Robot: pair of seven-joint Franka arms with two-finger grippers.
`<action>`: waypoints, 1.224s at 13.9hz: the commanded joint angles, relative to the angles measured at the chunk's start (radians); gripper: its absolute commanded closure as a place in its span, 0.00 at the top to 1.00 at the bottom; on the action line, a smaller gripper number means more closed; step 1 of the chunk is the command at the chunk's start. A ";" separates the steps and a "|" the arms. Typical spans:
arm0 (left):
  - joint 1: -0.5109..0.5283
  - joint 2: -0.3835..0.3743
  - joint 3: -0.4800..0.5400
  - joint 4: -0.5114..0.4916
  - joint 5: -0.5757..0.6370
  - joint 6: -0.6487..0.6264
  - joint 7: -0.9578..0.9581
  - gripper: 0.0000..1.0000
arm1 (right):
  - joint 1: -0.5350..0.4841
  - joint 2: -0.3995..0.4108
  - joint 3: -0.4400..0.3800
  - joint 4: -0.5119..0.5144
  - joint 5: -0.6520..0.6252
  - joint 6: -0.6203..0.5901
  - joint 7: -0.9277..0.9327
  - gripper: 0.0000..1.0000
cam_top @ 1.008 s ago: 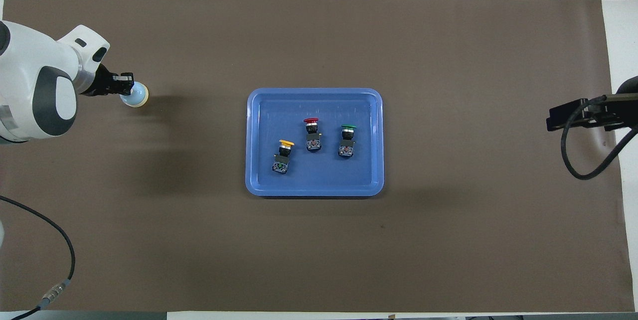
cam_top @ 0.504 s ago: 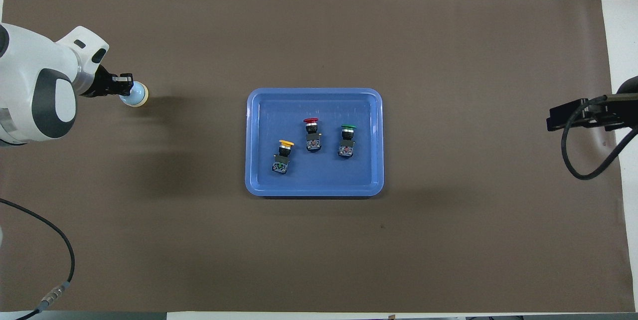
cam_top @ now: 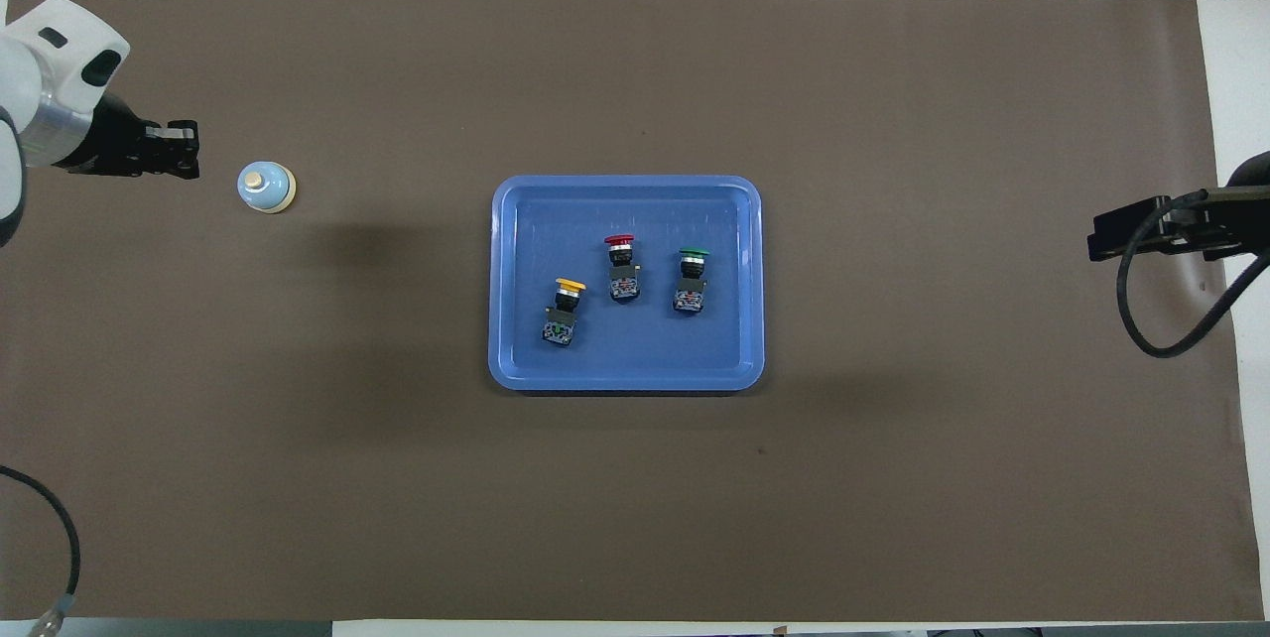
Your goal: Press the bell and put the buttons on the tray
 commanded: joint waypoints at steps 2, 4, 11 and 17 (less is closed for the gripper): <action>0.019 -0.168 0.013 -0.044 -0.012 -0.138 -0.002 0.54 | -0.016 -0.019 0.012 -0.020 -0.003 0.014 -0.022 1.00; 0.021 -0.227 0.013 -0.049 -0.012 -0.191 0.000 0.78 | -0.016 -0.019 0.012 -0.020 -0.003 0.014 -0.022 1.00; 0.030 -0.284 0.011 -0.026 -0.012 -0.288 0.001 1.00 | -0.016 -0.019 0.012 -0.020 -0.003 0.014 -0.022 1.00; 0.018 -0.238 0.010 0.039 -0.012 -0.369 0.006 1.00 | -0.016 -0.019 0.012 -0.020 -0.003 0.014 -0.022 1.00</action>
